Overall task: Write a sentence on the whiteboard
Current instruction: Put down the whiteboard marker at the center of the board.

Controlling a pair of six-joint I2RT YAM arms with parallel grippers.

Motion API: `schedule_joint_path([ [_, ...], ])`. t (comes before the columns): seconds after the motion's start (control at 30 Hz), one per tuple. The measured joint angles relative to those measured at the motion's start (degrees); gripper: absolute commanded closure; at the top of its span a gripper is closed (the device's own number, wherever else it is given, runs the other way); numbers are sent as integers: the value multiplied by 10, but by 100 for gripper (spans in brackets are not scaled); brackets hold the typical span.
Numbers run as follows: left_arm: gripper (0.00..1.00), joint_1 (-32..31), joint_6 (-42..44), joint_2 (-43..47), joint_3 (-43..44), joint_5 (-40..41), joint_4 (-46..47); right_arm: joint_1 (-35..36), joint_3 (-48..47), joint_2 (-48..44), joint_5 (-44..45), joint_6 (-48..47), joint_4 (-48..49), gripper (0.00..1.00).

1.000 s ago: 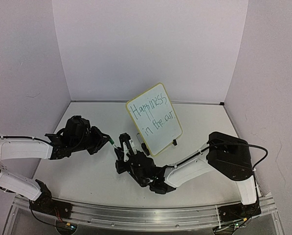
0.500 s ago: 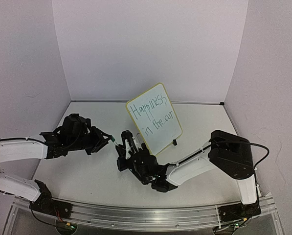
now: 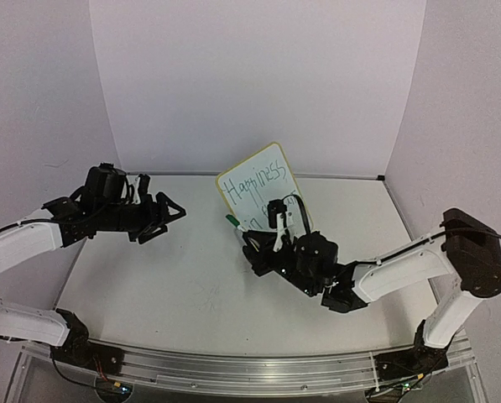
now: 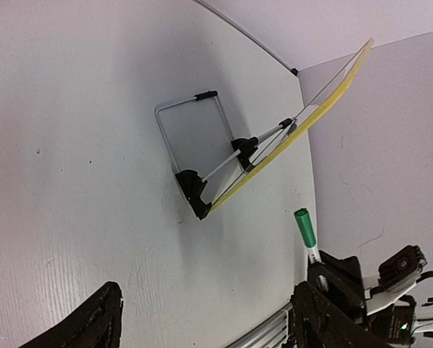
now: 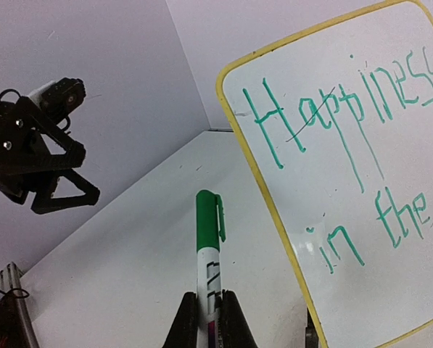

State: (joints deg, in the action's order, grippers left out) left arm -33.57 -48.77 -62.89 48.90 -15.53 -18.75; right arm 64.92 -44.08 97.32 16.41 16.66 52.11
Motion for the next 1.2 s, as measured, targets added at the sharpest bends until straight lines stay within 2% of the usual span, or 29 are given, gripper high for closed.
schedule_joint_path([
  [0.37, 17, 79, 144, -28, 35, -87, -64, -146, 26, -163, -357, 77, -184, 100],
  [0.53, 17, 123, 183, -49, 59, -119, -97, -188, 23, -168, -505, 109, -242, 100],
  [0.63, 17, 150, 205, -58, 70, -134, -116, -201, 13, -154, -555, 117, -282, 100],
  [0.77, 17, 170, 238, -59, 88, -139, -139, -206, 1, -126, -565, 114, -337, 100],
  [1.0, 17, 175, 285, -59, 93, -114, -157, -207, -9, -60, -501, 100, -415, 97],
  [1.1, 17, 176, 296, -59, 92, -103, -158, -207, -14, -34, -470, 96, -435, 89],
  [1.2, 17, 178, 303, -59, 91, -97, -158, -209, -23, -13, -437, 93, -458, 71],
])
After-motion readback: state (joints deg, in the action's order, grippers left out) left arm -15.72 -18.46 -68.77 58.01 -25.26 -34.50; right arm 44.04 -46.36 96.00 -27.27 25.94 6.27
